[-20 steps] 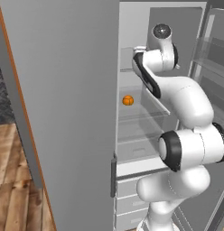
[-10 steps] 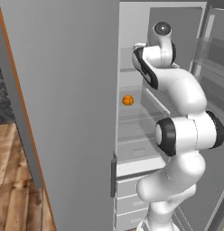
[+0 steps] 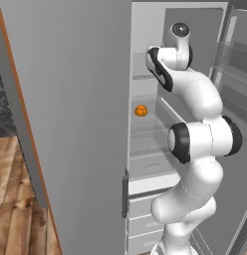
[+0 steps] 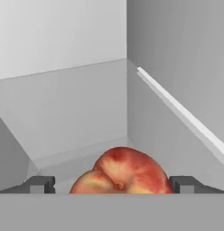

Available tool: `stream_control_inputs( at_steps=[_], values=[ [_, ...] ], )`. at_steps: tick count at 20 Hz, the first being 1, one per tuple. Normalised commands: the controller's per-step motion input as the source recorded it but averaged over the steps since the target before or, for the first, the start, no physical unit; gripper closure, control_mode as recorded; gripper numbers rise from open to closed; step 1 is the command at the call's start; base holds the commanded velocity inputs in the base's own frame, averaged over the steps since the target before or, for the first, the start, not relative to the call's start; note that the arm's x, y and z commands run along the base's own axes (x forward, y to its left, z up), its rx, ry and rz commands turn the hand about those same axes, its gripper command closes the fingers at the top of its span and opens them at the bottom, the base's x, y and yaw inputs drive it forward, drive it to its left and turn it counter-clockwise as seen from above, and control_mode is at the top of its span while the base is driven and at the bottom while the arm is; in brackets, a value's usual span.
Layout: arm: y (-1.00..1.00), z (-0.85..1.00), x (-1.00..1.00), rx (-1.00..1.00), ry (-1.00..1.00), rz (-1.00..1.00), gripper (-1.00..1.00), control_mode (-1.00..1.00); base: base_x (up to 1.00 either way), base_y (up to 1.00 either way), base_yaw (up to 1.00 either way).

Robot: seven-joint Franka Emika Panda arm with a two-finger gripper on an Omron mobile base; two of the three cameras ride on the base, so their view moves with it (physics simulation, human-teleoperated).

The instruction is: Pick up the orange and peach from the fridge and place one fruit on each plate on the dining counter.

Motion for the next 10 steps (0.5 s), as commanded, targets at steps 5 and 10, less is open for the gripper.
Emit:
stream_control_inputs(
  at_steps=[5,10],
  values=[
    [0.00,-0.15,-0.14,0.00,0.08,0.00,-1.00,-1.00,0.00,0.00,0.00],
    [0.00,-0.12,-0.02,0.00,0.04,-0.01,-1.00,-1.00,0.00,0.00,0.00]
  ],
)
